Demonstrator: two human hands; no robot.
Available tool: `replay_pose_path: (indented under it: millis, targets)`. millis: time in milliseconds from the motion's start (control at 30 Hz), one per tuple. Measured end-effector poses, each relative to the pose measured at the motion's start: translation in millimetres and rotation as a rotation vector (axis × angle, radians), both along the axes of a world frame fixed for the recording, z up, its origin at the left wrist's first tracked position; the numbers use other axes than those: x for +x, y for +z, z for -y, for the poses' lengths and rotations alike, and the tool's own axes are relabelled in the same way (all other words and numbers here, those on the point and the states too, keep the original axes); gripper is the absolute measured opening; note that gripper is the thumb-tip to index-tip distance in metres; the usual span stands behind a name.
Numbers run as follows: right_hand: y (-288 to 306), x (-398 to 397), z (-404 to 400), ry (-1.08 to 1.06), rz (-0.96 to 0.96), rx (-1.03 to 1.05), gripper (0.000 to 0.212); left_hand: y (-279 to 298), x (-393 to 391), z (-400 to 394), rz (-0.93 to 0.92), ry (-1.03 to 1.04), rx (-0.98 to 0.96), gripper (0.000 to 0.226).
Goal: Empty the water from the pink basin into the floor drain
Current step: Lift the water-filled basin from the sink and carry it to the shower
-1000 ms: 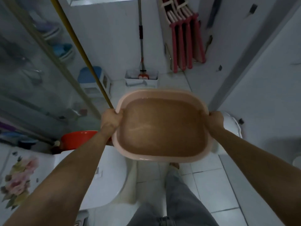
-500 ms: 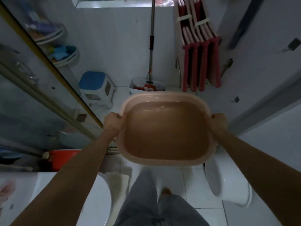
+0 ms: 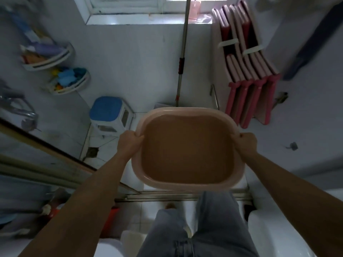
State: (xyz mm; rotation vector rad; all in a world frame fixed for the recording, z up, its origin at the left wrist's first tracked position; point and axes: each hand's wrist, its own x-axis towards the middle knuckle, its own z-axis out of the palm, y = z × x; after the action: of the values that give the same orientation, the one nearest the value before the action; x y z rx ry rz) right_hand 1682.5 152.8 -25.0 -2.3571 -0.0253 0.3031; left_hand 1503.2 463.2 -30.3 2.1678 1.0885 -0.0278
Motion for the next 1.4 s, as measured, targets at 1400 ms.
replay_pose_path:
  millis: [1400]
  targets:
    - [-71.6,163.2,-621.5,1.036,-0.211,-0.230,0.031,-58.2,8.0,-240.2,-0.293,1.207,-0.240,0.053]
